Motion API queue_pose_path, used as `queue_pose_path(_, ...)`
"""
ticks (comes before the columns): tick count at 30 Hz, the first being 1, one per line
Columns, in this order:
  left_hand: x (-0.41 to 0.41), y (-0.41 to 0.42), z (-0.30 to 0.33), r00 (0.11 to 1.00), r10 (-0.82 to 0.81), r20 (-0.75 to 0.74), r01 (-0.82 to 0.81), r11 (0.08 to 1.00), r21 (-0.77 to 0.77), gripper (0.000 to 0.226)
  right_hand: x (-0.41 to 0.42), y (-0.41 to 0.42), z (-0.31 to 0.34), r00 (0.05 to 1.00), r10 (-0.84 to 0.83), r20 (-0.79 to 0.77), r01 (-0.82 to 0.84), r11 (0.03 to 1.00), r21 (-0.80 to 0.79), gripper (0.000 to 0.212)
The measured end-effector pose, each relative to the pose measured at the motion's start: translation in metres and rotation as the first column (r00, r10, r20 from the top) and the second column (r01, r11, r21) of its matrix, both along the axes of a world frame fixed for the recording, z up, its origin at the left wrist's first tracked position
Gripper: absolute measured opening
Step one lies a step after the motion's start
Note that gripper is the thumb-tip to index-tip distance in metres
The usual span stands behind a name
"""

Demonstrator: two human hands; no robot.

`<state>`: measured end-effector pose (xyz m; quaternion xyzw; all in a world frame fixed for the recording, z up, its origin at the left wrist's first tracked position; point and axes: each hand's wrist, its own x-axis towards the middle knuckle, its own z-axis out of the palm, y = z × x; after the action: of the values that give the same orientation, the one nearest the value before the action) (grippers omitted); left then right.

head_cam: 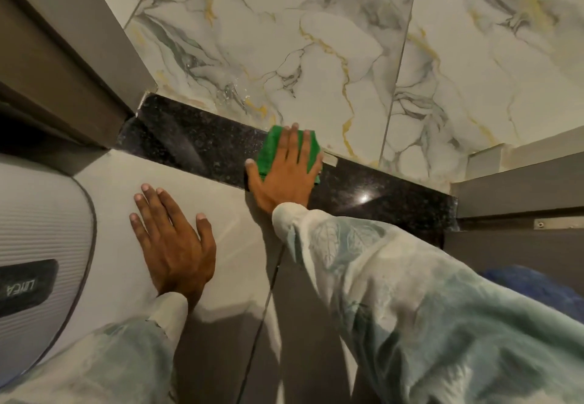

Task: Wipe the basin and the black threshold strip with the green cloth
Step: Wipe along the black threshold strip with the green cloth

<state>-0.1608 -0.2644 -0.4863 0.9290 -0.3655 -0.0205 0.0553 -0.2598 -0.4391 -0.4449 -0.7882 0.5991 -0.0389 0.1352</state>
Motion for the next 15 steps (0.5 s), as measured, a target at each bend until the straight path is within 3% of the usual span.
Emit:
queue_pose_path(4, 0.0, 0.001, 0.001, 1.0, 0.0, -0.02, 0.001, 1.0, 0.005, 0.082, -0.049, -0.013, 0.008, 0.948, 0.311, -0.062, -0.312, 0.95, 0.001, 0.079)
queue_pose_path(6, 0.0, 0.002, 0.003, 0.999, 0.002, -0.035, -0.001, 1.0, 0.024, 0.082, -0.083, -0.021, 0.011, 0.923, 0.369, -0.11, -0.37, 0.929, 0.012, 0.076)
queue_pose_path(10, -0.003, -0.002, 0.015, 0.998, 0.015, -0.06, -0.009, 0.996, 0.09, 0.082, -0.116, -0.018, 0.013, 0.974, 0.152, -0.168, -0.159, 0.987, -0.024, 0.072)
queue_pose_path(13, -0.002, -0.004, 0.017, 0.997, -0.003, -0.071, 0.011, 0.993, 0.12, 0.081, -0.108, -0.02, 0.018, 0.97, 0.132, -0.205, -0.133, 0.991, 0.009, 0.069)
queue_pose_path(15, -0.001, -0.004, 0.018, 0.996, -0.002, -0.094, 0.015, 0.99, 0.142, 0.082, -0.091, -0.017, 0.024, 0.972, 0.037, -0.23, -0.026, 0.998, 0.05, 0.07)
